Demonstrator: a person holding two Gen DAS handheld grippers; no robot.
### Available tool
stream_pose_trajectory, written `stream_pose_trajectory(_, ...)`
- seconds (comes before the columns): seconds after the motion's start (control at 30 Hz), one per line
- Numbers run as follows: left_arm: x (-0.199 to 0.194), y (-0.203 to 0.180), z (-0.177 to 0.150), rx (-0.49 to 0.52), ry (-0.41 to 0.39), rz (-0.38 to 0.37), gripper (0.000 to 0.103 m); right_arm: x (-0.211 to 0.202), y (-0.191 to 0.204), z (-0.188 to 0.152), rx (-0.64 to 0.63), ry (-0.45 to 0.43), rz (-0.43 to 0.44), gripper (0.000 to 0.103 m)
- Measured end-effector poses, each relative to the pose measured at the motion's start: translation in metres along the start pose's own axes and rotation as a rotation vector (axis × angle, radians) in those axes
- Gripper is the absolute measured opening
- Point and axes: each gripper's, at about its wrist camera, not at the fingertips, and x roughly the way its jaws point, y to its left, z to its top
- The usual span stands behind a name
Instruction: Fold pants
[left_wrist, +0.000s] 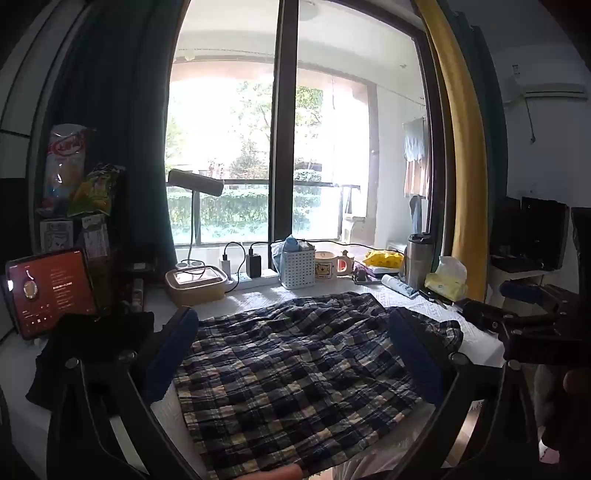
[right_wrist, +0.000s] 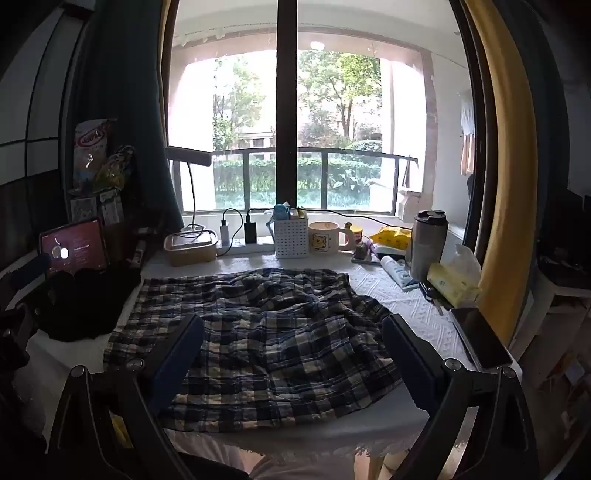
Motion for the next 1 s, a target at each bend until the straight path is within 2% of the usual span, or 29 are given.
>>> stream_pose_trajectory(0.23, -0.0008, 0.0053, -0.009, -0.017, 0.014, -0.008, 0.101, 0.0005, 0.0003, 0.001, -0.003, 0.015, -0.001, 0.098)
stream_pose_trajectory(0.5, 0.007, 0.0079, -0.0045, -0.008, 0.051, 0.003, 0.101, -0.0003, 0.0031, 0.0002, -0.01, 0.013, -0.006, 0.098)
stream_pose_trajectory(1.0, 0.0044, 0.0098, -0.0028, -0.015, 0.051, 0.026, 0.101, -0.0043, 0.0012, 0.0032, -0.013, 0.004, -0.005, 0.098)
